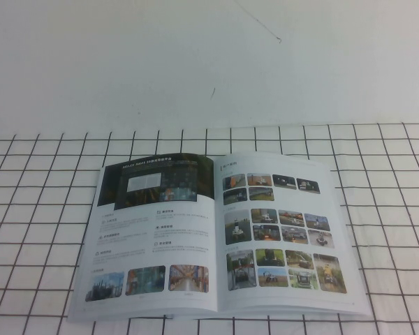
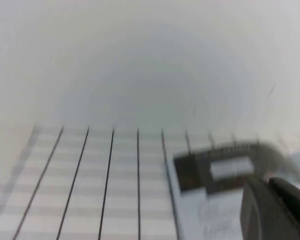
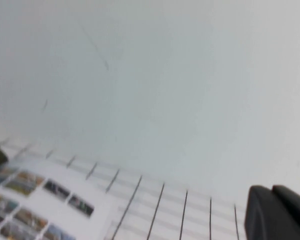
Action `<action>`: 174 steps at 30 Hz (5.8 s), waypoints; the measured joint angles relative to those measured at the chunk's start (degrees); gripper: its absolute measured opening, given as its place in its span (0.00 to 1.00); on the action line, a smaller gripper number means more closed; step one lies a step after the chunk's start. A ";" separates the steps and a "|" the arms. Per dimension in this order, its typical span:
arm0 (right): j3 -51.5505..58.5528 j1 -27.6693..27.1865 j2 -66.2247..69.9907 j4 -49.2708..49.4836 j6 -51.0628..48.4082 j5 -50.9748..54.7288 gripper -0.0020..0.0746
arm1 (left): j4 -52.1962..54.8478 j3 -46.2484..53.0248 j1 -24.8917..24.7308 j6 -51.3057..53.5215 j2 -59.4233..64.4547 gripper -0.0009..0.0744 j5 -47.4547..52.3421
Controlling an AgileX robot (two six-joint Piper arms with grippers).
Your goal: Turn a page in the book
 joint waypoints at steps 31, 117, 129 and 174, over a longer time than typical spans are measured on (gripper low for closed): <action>-26.10 0.00 -0.08 7.11 2.98 -36.73 0.02 | -2.72 -21.02 0.00 -4.83 -0.35 0.01 -43.01; -44.50 0.20 90.49 60.19 -41.88 30.91 0.18 | -26.70 -63.69 -12.13 21.05 107.98 0.01 30.46; -44.50 0.33 98.68 74.55 -53.27 29.36 0.48 | -26.70 -63.83 -12.13 20.94 108.07 0.01 30.69; -44.81 -0.86 104.48 103.11 -77.37 49.52 0.48 | -27.59 -63.96 -12.03 21.44 108.07 0.01 30.86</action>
